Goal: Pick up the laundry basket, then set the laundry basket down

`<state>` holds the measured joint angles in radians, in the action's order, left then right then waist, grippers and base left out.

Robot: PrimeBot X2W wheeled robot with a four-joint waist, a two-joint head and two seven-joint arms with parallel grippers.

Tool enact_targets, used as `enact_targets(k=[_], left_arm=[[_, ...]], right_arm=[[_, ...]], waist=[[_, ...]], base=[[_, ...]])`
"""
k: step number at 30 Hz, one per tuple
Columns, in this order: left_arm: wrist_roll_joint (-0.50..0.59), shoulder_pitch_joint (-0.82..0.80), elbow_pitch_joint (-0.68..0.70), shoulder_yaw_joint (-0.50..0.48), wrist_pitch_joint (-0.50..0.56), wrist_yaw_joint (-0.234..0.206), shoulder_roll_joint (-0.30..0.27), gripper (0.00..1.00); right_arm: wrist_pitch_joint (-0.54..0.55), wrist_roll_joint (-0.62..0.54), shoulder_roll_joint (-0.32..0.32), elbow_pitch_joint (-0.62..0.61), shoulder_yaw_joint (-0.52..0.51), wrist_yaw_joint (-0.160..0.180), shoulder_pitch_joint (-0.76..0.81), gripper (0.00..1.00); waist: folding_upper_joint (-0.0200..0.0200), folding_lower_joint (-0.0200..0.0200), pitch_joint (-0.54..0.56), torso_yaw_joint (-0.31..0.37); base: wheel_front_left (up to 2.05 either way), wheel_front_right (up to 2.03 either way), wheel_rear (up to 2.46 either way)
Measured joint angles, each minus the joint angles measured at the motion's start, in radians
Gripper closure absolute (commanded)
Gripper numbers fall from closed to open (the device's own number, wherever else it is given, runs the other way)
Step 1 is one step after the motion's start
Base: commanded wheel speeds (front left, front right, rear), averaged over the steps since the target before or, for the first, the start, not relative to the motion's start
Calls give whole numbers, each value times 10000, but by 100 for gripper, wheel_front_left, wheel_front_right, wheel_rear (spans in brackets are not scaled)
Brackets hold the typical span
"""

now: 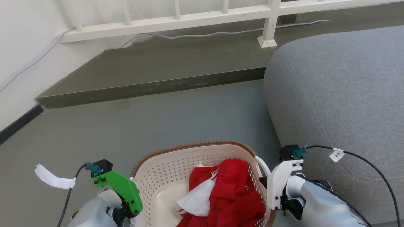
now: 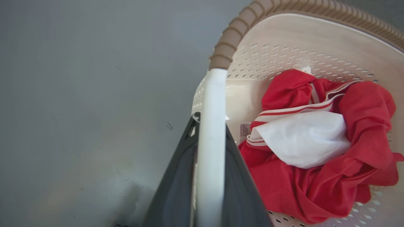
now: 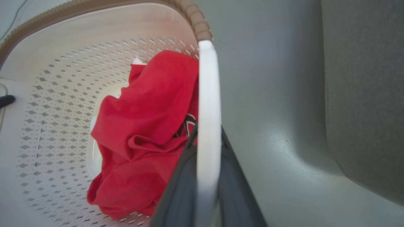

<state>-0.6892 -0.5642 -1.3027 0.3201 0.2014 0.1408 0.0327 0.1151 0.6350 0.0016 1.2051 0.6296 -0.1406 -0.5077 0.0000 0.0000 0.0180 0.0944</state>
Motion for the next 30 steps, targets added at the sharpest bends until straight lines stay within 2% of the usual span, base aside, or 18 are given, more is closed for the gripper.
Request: enact_targets(k=[15, 30], left_arm=[[0, -56, 33, 12, -123, 0, -10, 100], [165, -1259, 520, 113, -652, -92, -184, 100]], right_arm=[[-144, 113, -12, -23, 109, 0, -109, 100], [-782, 77, -54, -132, 127, 184, -1377, 100]], waist=[[0, 0, -480, -22], [0, 0, -2236, -123]], base=[[0, 0, 0], [0, 0, 0]])
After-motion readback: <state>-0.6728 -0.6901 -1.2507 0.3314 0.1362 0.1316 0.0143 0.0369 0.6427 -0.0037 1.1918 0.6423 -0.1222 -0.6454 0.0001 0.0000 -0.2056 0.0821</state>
